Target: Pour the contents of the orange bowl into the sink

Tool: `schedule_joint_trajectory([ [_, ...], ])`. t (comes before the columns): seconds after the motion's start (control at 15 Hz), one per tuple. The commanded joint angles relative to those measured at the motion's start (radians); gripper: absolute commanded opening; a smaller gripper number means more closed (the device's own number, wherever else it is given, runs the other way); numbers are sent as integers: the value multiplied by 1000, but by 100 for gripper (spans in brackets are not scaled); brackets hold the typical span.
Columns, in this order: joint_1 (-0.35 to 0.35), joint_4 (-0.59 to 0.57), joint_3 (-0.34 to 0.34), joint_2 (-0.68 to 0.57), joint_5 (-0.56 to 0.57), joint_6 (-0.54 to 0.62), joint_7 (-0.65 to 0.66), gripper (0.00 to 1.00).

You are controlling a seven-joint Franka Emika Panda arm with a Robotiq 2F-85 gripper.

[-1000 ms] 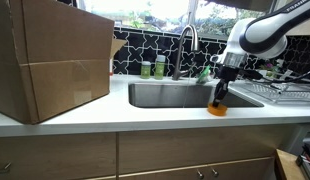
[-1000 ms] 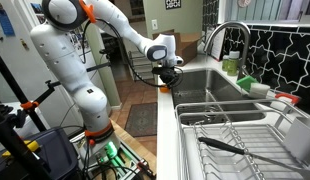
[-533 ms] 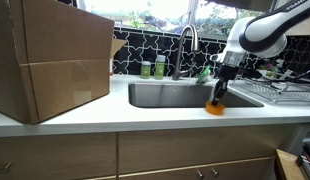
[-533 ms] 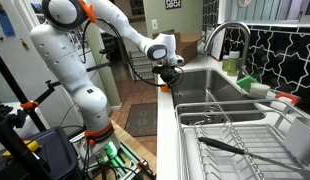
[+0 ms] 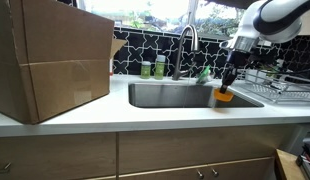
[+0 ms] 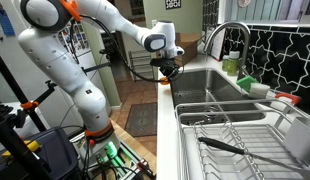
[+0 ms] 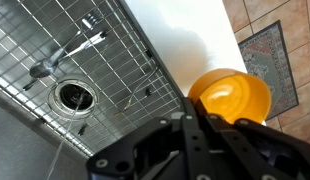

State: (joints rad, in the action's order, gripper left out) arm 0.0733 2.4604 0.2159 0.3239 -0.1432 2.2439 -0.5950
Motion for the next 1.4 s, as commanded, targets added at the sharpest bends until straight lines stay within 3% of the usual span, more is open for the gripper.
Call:
schedule_joint_trajectory([
  [0.0,46,13,25,147,57,-120,33,1],
  [0.07,16,-2,21,70,32,-64,15,4],
  [0.27,33,-1,37,139,48,-110,17,4],
  [0.73,32,3,36,141,50,-112,21,1],
  [1.13,167,-29,58,89,241,134,183,1],
  [1.33,243,-64,36,27,377,233,301,1],
])
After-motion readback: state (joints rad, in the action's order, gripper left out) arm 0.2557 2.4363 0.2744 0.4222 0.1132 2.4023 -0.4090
